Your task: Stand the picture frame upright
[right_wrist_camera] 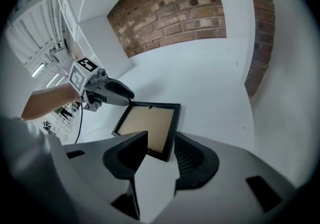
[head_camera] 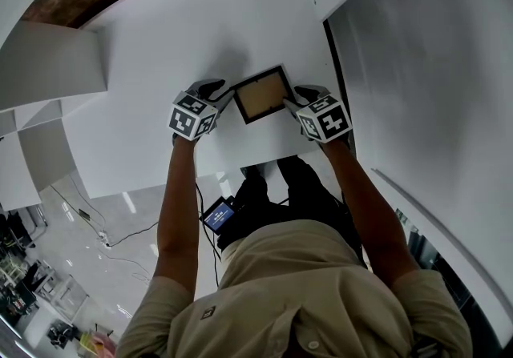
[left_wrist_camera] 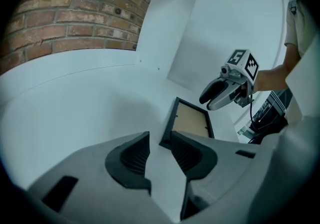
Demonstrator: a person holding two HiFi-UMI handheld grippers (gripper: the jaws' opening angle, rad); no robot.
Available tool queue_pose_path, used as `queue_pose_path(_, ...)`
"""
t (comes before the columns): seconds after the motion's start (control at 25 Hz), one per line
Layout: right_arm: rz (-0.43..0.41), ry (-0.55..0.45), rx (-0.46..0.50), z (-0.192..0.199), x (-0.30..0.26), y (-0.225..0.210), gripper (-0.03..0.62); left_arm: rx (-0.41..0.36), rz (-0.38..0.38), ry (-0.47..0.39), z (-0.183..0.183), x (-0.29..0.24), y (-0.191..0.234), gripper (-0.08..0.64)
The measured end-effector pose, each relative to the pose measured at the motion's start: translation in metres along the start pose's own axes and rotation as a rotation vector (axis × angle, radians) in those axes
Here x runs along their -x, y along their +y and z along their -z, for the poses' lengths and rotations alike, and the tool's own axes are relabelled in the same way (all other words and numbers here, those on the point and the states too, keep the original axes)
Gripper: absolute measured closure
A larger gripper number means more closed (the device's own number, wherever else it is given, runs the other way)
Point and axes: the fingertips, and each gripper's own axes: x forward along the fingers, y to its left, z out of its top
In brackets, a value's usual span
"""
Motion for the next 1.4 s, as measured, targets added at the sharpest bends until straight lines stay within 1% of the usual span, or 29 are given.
queue_pose_path(0.16, 0.041, 0.053, -0.017, 0.013, -0.019, -0.007, 0.431, 0.003, 0.04, 0.001, -0.003, -0.009, -0.005, 0.445)
queue_pose_path(0.28, 0.043, 0.055, -0.041, 0.014, -0.021, -0.011, 0.471, 0.007, 0.061, 0.001, -0.006, -0.012, -0.01, 0.445)
queue_pose_path(0.32, 0.038, 0.056, -0.044, 0.014, -0.02, -0.012, 0.496, 0.006, 0.065, 0.002, -0.006, -0.012, -0.012, 0.445)
queue_pose_path(0.36, 0.032, 0.058, -0.042, 0.013, -0.02, -0.012, 0.517, 0.004, 0.068, 0.001, -0.006, -0.012, -0.013, 0.445)
queue_pose_path(0.44, 0.021, 0.056, -0.022, 0.01, -0.019, -0.012, 0.536, 0.0, 0.071, -0.01, -0.01, -0.011, -0.015, 0.445)
queue_pose_path(0.52, 0.021, 0.04, 0.022, 0.003, -0.016, -0.012, 0.545, -0.004, 0.076, -0.031, -0.015, -0.009, -0.015, 0.445)
queue_pose_path(0.72, 0.063, 0.002, 0.232, -0.019, -0.003, -0.006, 0.551, -0.044, 0.095, -0.072, -0.028, -0.005, -0.014, 0.445)
queue_pose_path(0.84, 0.091, -0.023, 0.377, -0.034, 0.008, 0.002, 0.551, -0.071, 0.108, -0.116, -0.038, 0.001, -0.016, 0.445)
queue_pose_path(1.04, 0.138, -0.073, 0.596, -0.05, 0.023, 0.017, 0.552, -0.124, 0.154, -0.173, -0.048, 0.01, -0.03, 0.444)
queue_pose_path(1.12, 0.153, -0.095, 0.679, -0.053, 0.026, 0.023, 0.552, -0.126, 0.174, -0.189, -0.048, 0.011, -0.035, 0.444)
queue_pose_path(1.24, 0.175, -0.129, 0.801, -0.057, 0.031, 0.035, 0.552, -0.108, 0.207, -0.216, -0.047, 0.014, -0.04, 0.443)
queue_pose_path(1.4, 0.204, -0.174, 0.931, -0.058, 0.039, 0.051, 0.552, -0.098, 0.254, -0.244, -0.042, 0.023, -0.05, 0.443)
